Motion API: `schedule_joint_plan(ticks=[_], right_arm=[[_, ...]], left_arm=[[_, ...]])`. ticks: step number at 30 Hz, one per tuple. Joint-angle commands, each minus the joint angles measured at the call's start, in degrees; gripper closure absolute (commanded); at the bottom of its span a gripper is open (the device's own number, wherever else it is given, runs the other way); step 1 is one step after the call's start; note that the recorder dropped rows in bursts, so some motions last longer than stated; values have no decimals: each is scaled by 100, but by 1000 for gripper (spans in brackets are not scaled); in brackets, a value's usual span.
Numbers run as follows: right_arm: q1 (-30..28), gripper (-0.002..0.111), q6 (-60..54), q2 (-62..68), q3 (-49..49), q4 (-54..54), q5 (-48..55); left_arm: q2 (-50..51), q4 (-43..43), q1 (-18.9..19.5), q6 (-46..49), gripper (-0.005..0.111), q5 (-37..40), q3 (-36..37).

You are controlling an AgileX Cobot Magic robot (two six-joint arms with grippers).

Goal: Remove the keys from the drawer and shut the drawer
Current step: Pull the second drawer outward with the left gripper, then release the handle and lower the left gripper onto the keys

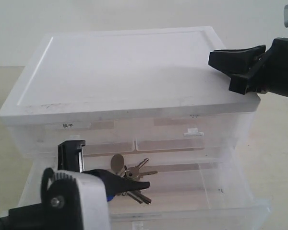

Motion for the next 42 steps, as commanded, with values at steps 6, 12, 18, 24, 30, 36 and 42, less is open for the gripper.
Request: schedule_joint_plan(ticks=[6,12,18,24,30,36,42], right_arm=[[14,108,13,84,35,-327,112],[14,108,13,84,35,-327,112],[14,108,14,84,35,-327,123],[14,108,14,84,35,-327,123],[14,108,14,84,35,-327,123],[14,108,14,84,35,-327,123],[14,108,14,84,35,-327,135]], left_arm=[[944,-716,386,672,48,8,-20],[1091,-716,386,687,89,64,-20],[872,-744,386,900,102,994,-20],[577,-910,386,900,102,1420,14],[377,-910,386,900,101,1248,90],[365,-910,386,900,57,1261,90],[177,-939,386,-165,35,1326,-75]])
